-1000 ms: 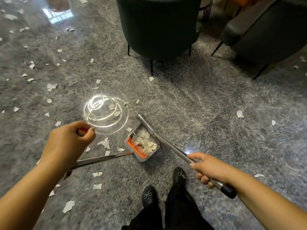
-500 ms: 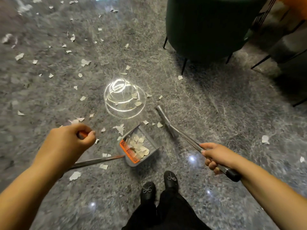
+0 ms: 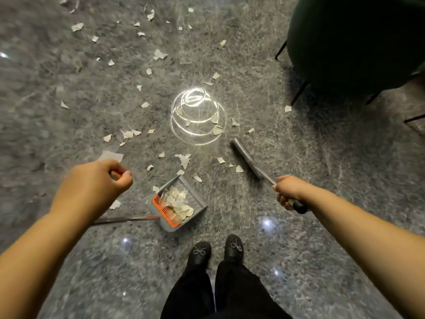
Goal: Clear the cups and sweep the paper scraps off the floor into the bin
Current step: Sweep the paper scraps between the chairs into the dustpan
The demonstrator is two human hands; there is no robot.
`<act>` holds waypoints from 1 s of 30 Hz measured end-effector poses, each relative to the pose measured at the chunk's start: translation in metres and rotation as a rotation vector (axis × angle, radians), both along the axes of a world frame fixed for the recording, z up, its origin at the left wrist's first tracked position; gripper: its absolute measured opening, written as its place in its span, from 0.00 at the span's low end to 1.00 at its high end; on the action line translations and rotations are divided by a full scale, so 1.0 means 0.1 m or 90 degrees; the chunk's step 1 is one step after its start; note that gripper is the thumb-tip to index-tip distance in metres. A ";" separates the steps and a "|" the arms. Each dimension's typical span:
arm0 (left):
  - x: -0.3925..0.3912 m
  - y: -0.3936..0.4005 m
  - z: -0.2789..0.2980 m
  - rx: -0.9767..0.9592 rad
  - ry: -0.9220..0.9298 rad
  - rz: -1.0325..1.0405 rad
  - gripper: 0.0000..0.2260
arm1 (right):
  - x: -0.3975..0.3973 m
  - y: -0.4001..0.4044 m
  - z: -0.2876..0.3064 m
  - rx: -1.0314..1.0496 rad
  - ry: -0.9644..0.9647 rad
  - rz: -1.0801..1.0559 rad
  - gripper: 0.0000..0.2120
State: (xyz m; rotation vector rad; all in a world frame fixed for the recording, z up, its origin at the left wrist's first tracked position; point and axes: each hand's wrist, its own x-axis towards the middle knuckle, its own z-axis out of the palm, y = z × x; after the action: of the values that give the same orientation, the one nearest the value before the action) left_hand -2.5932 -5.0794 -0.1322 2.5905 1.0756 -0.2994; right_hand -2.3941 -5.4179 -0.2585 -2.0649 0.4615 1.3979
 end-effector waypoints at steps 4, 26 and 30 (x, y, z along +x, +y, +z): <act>0.05 0.02 -0.08 0.005 0.004 0.012 0.06 | 0.05 0.25 -0.15 -0.030 0.016 0.121 0.11; -0.06 0.13 -0.18 0.007 -0.017 0.004 0.07 | -1.46 0.65 0.15 0.053 0.118 0.363 0.18; -0.14 0.12 -0.16 -0.001 -0.025 0.001 0.08 | -1.62 0.60 0.23 0.078 0.117 0.309 0.16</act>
State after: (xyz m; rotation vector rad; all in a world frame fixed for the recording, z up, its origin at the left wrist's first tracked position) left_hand -2.6070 -5.0674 -0.1486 2.5833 1.0622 -0.2473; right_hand -2.5558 -5.3583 -0.2358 -2.0363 -0.0659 1.8531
